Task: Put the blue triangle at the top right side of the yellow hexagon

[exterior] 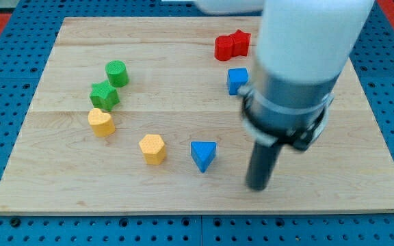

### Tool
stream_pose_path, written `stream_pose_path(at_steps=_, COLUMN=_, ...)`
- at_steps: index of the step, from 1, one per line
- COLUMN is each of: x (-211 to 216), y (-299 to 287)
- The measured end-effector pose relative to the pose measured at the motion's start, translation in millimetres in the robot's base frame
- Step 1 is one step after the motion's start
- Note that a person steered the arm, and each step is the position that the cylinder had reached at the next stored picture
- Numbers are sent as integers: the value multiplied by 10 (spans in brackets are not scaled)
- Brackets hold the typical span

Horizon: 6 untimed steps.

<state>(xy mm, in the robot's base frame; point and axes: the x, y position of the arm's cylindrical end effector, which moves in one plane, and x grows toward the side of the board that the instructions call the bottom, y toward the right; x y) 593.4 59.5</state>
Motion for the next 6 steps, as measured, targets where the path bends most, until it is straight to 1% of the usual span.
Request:
stream_pose_path(at_steps=1, x=-131, y=-604)
stream_pose_path(at_steps=2, x=-590, y=-396)
stream_pose_path(at_steps=3, x=-892, y=-418)
stream_pose_path(at_steps=4, x=-865, y=-694)
stream_pose_path(at_steps=5, x=-1029, y=-1032)
stream_pose_path(at_steps=6, x=-1247, y=-1216)
